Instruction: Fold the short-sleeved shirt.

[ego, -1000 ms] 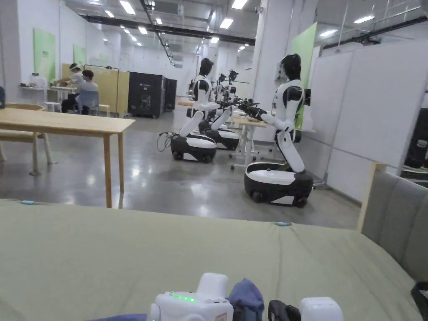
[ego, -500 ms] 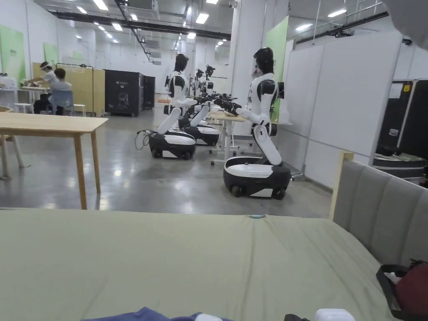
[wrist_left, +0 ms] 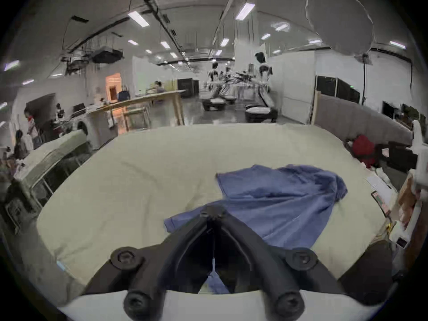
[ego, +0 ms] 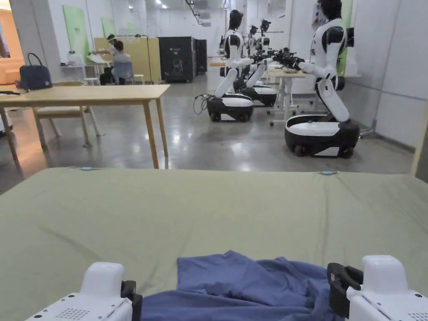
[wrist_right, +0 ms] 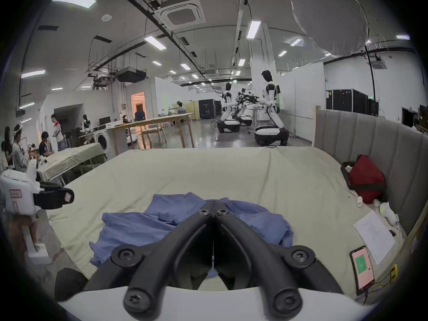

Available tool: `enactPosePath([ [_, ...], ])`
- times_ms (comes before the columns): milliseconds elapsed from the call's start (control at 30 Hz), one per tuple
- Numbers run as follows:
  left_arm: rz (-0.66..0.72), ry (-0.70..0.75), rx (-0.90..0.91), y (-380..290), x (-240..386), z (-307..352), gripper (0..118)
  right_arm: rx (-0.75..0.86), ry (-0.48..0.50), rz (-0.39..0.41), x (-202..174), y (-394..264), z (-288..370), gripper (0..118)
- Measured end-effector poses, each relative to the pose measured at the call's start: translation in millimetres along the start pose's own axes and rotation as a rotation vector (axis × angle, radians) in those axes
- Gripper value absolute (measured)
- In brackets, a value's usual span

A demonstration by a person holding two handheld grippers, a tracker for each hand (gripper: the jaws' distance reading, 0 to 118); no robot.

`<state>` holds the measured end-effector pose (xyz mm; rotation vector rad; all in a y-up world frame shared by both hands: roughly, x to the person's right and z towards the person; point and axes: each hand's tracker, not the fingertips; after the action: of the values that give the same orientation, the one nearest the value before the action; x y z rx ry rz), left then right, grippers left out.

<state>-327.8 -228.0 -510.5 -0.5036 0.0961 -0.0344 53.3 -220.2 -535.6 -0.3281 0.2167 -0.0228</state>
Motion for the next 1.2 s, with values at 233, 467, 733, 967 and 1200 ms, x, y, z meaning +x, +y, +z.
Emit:
enactPosePath([
  [233,0.162,0.009,-0.122,-16.5,-73.9,-31.1,0,-0.031,-0.013,0.01,-5.3,-9.8,2.3,1],
  [467,0.146,-0.021,-0.278,-36.4,-96.8,-110.2,116,-0.063,-0.035,-0.022,8.3,-11.7,-14.6,1],
  [733,0.09,0.052,-0.43,-59.5,-93.2,-230.0,109,-0.114,-0.088,-0.017,38.8,-17.7,-26.4,1],
  [967,-0.019,0.07,-0.275,-27.6,-38.1,-146.2,5,-0.242,-0.276,-0.051,115.2,-31.0,-58.9,1],
  [1200,0.016,-0.034,-0.235,-6.4,-38.7,-140.7,5,-0.439,-0.26,-0.162,171.9,-32.2,-155.7,118],
])
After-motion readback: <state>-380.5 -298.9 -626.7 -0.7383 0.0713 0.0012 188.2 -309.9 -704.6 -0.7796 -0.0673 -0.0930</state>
